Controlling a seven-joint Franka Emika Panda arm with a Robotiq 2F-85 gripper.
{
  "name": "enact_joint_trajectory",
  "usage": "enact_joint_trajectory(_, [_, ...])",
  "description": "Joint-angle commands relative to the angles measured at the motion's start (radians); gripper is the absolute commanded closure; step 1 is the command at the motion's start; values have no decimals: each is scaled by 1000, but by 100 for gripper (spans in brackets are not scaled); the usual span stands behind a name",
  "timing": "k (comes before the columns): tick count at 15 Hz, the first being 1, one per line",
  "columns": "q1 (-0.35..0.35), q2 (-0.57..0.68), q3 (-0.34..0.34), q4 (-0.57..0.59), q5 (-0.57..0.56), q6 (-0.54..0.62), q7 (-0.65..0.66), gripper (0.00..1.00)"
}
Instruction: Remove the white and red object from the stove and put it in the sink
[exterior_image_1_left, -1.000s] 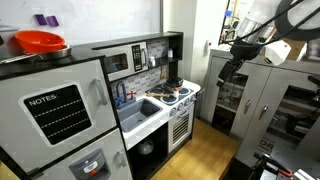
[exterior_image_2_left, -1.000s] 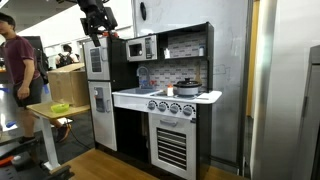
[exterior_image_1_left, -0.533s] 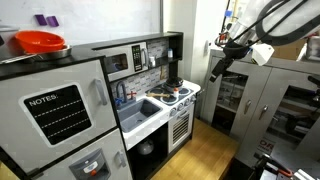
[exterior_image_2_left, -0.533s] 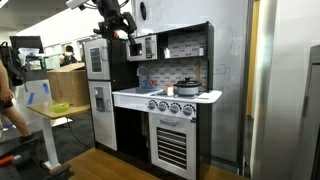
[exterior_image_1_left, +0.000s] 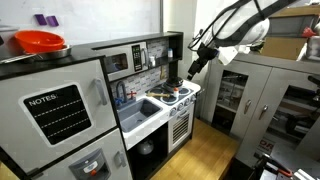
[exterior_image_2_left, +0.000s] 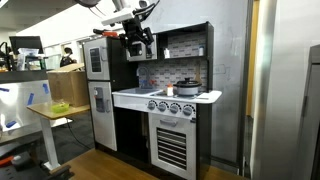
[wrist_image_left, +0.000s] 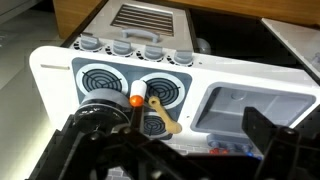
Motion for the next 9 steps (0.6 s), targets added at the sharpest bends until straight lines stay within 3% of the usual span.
enact_joint_trajectory(1, [-22, 141, 31, 133, 66, -22, -30, 0])
enact_joint_trajectory(5, [-68, 301, 78, 242, 141, -44, -64, 0])
enact_joint_trajectory(6, [-70, 241, 87, 180, 81, -7, -2, 0])
enact_joint_trajectory(9, [-92, 309, 105, 225, 97, -6, -17, 0])
